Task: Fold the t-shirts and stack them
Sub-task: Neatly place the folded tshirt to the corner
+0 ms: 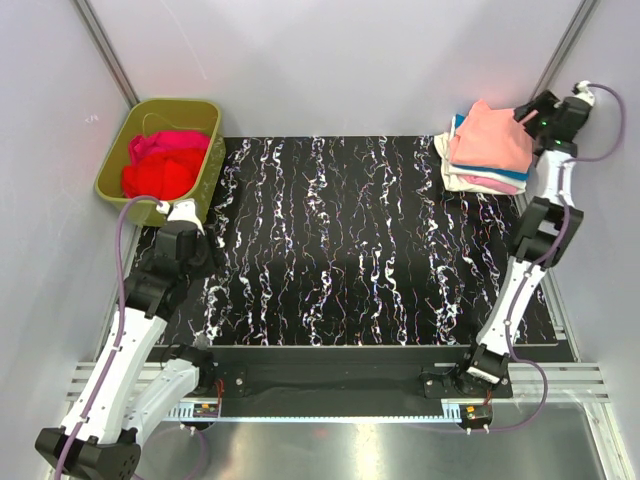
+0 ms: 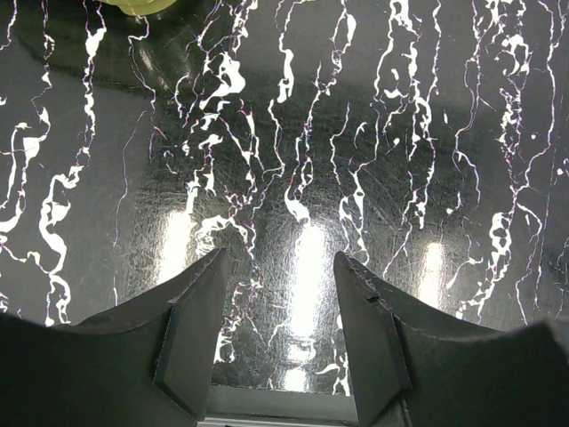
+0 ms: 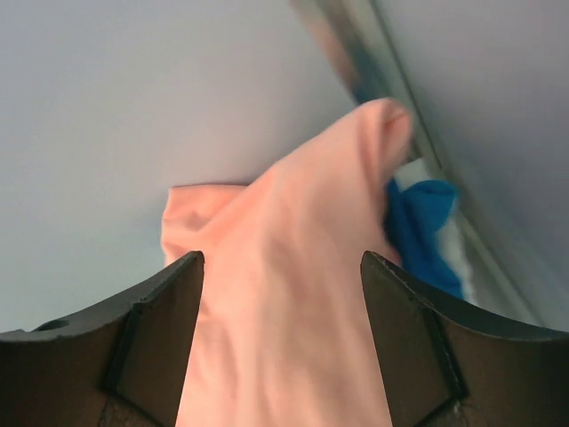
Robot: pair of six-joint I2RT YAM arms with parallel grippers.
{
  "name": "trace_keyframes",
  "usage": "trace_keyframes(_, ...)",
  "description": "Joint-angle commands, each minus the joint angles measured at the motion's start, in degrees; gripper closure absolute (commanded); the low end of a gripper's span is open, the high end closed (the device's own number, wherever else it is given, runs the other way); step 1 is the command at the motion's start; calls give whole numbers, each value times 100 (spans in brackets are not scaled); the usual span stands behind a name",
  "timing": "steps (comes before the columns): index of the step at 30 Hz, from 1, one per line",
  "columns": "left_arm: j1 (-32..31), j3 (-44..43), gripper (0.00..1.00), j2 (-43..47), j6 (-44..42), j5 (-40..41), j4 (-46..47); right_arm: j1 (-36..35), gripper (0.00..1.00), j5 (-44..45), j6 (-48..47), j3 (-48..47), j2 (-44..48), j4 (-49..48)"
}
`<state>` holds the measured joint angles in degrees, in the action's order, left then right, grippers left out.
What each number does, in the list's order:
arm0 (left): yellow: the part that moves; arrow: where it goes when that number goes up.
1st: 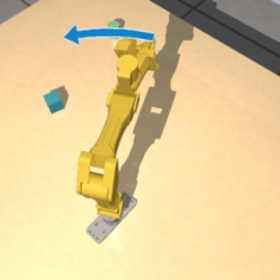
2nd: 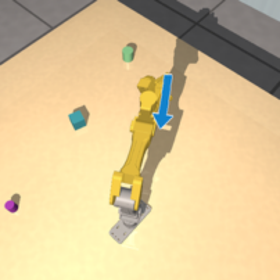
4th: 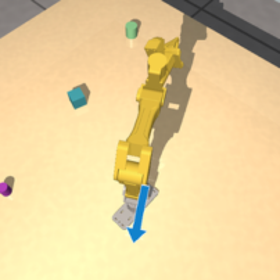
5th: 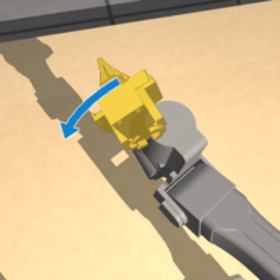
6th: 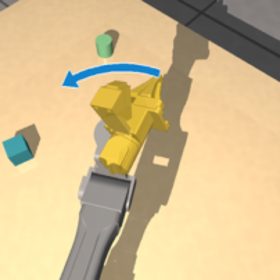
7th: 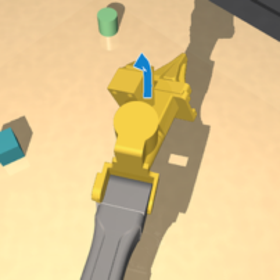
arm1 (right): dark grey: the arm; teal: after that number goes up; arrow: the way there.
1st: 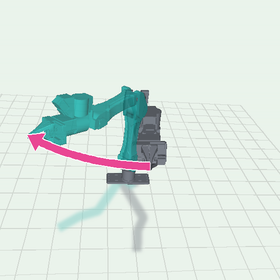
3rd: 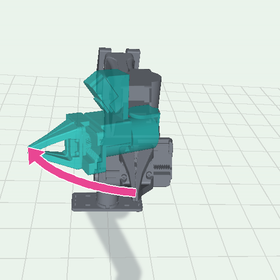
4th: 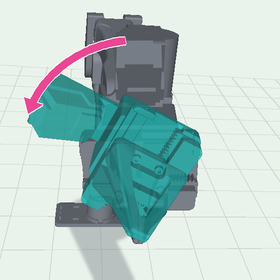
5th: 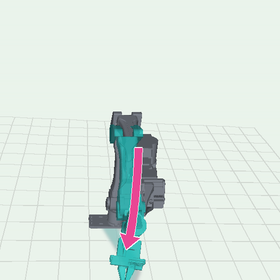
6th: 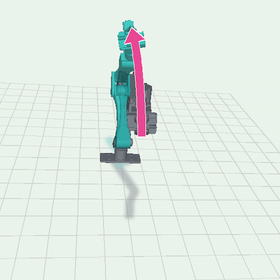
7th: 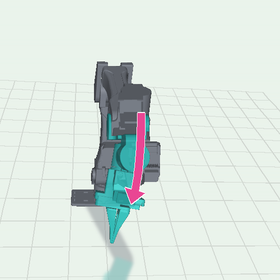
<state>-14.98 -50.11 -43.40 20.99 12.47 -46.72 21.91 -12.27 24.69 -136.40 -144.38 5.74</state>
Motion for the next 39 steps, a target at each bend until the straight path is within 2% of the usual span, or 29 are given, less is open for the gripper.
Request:
trace_keyframes(1,31,-25,44,-37,19,159,181,93,21,-558,696,236,472,-521)
trace_keyframes(4,31,-25,44,-46,28,168,163,190,21,-442,774,132,341,-749)
trace_keyframes(10,31,-26,44,-107,28,194,154,252,23,-320,924,-405,-231,-600)
trace_keyframes(16,31,-34,45,-169,19,186,146,252,24,892,582,-105,-161,-600)
trace_keyframes(17,31,-34,45,-178,28,186,146,252,24,1093,555,-202,-292,-226)
trace_keyframes(20,31,-34,45,-195,28,177,146,235,25,1690,361,-327,-433,41)
trace_keyframes(23,22,-34,45,-187,28,177,146,243,24,2061,274,78,-372,-256)
trace_keyframes(26,31,-34,45,-169,19,177,146,243,25,2290,98,-106,-355,-30)
trace_keyframes(31,30,-43,45,-99,19,177,137,235,24,2959,-87,112,171,235)
trace_keyframes(35,31,-34,45,42,28,159,163,243,21,3389,1,1052,1550,-273)
trace_keyframes(36,31,-34,45,111,28,159,172,235,16,3398,79,1219,1805,-327)
trace_keyframes(39,31,-34,45,261,19,177,181,235,10,3372,264,1563,2763,-328)
